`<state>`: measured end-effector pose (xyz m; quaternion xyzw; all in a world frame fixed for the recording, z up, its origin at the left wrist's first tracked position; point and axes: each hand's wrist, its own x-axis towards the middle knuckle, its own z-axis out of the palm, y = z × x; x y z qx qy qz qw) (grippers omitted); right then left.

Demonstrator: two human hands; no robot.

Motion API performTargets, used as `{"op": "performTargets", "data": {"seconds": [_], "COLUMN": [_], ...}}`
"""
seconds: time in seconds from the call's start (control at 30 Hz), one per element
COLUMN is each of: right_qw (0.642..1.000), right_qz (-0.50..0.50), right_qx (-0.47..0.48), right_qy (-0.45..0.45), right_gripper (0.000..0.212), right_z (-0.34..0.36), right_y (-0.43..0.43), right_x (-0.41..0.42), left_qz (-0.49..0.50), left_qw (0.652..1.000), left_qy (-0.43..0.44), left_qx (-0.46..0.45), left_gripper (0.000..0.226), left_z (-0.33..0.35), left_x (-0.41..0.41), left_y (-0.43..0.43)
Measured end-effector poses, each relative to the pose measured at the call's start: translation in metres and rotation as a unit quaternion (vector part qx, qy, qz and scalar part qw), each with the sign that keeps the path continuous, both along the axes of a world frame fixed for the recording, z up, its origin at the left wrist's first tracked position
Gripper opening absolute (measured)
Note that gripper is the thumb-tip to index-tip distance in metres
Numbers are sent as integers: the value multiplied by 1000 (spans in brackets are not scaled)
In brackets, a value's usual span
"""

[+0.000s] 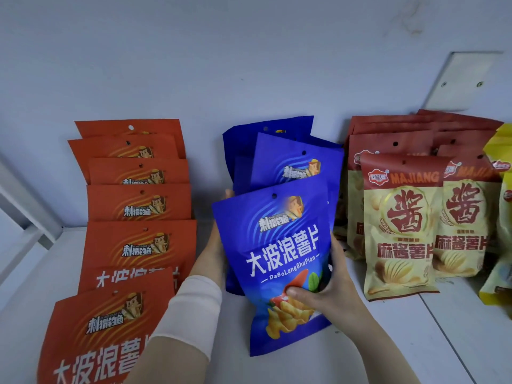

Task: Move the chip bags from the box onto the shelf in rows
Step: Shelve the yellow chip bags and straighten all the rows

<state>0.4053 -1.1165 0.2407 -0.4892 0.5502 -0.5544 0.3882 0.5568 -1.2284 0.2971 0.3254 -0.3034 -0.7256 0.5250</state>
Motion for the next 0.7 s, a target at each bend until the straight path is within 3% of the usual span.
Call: {"op": "performTargets", "data": {"seconds": [0.03,0.1,0.13,0.27,0.33,0.47,0.6,0.7], "right_qw": [1000,1000,1000,1000,1000,999,999,998], "right_qz": [-5,-13,-13,-13,-14,-18,-21,-32], "right_qx": [-1,2,5,18,24,29,35,45], "right_qy": [2,3,0,12,11,7,12,16], "right_gripper": [106,109,110,112,113,113,121,121], "right_z": [-1,-3,-4,-4,-5,-6,-8,-10], "right_y": [1,0,-2,-6,-7,-9,-11,-13], "right_x": [0,-3,-3,-5,-5,-4,-5,-7], "left_qz": [-39,-82,-90,-129,-156,-211,-230,-172], "left_qw": [999,995,995,978,972,959,946,952], "left_qy": [-25,57,-41,-68,-63,-34,-129,-176], "left_qx": [-20,-8,-27,-151,-164,-185,-188,-180], "left_gripper": [41,44,48,109,126,125,127,113], "left_z": [-4,-2,5,0,-1,-2,-2,-8], "left_x": [0,-3,-9,3,8,21,16,3], "left_y": [-7,-23,-29,-47,-50,-52,-51,-50]}}
